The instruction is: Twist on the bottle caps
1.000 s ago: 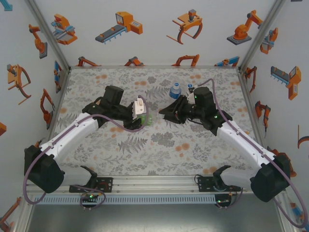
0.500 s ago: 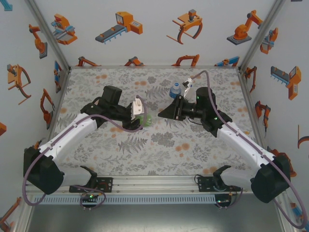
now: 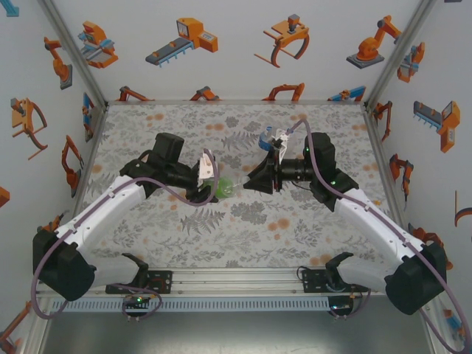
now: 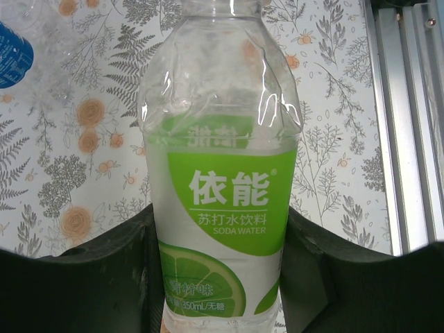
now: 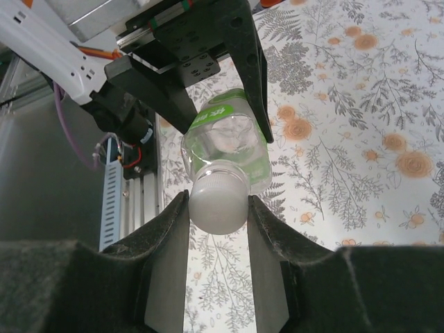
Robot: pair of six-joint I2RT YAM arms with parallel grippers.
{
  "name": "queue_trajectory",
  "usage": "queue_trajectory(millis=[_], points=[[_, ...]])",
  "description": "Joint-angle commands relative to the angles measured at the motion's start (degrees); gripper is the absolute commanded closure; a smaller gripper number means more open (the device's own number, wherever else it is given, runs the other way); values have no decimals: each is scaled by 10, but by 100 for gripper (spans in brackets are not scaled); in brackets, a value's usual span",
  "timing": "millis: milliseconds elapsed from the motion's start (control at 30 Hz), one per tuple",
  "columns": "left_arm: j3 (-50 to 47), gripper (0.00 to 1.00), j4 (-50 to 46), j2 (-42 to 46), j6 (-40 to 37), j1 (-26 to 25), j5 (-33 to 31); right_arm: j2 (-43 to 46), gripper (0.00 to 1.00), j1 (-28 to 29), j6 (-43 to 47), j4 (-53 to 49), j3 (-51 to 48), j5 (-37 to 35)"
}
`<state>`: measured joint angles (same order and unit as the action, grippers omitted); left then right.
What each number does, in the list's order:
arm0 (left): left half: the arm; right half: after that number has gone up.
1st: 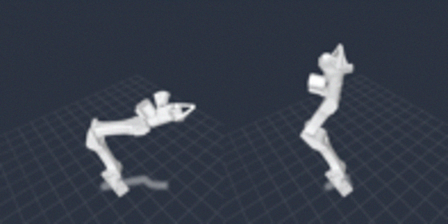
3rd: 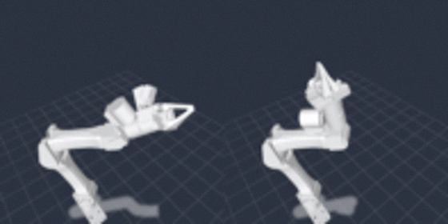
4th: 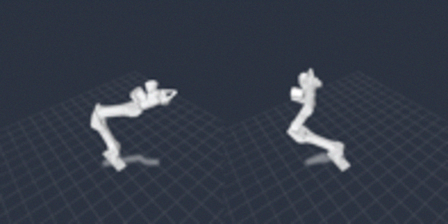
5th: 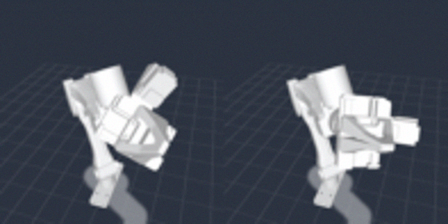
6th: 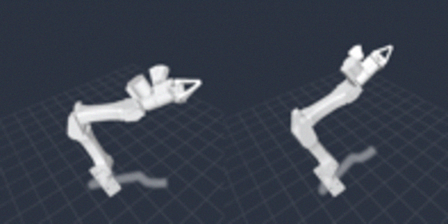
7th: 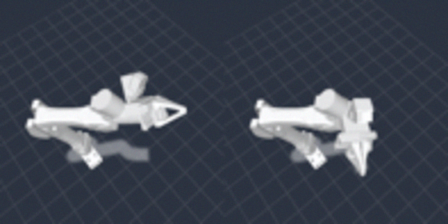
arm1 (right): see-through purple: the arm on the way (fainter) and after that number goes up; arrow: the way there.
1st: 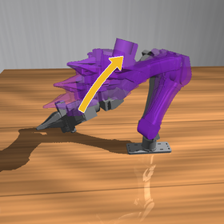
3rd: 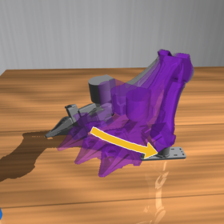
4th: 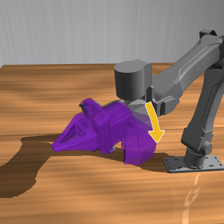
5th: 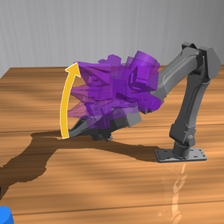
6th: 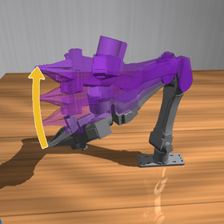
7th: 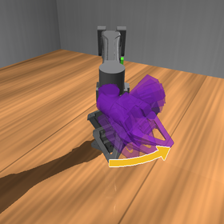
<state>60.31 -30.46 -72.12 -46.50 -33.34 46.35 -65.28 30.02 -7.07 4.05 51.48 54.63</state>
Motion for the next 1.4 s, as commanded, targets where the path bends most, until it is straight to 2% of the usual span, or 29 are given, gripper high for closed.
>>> queue_trajectory(millis=[0, 133, 200, 367, 467, 600, 733, 867, 967, 1033, 1200, 1367], points=[[4, 100, 44, 22, -15, -6, 71, -6, 100, 6, 17, -22, 5, 5], [0, 100, 59, 22, 0, -4, 59, -9, 100, 6, -118, 0, -8, -66], [-4, 100, 78, 24, 15, -3, 50, -16, 100, 6, -232, -5, -14, -125], [-10, 100, 98, 23, 34, -2, 15, -39, 100, 10, -479, -63, -8, -187], [-11, 100, 108, 22, 45, -3, -6, -56, 100, 10, -592, -126, 8, -181], [-13, 100, 114, 19, 51, -3, -20, -66, 100, 10, -680, -188, 24, -172], [-13, 100, 115, 19, 51, -3, -26, -52, 100, 10, -761, -124, -5, -175], [-14, 100, 115, 18, 49, -3, -23, -55, 92, 10, -773, -103, -5, -168], [-15, 100, 115, 18, 45, -4, -19, -52, 77, 10, -751, -109, 6, -168], [-15, 100, 112, 16, 43, -4, -15, -49, 64, 8, -718, -130, 23, -177], [-13, 100, 106, 14, 37, -4, -13, -44, 48, -2, -621, -195, 71, -193], [-12, 100, 103, 13, 35, -4, 0, -41, 42, -17, -567, -225, 99, -192]])
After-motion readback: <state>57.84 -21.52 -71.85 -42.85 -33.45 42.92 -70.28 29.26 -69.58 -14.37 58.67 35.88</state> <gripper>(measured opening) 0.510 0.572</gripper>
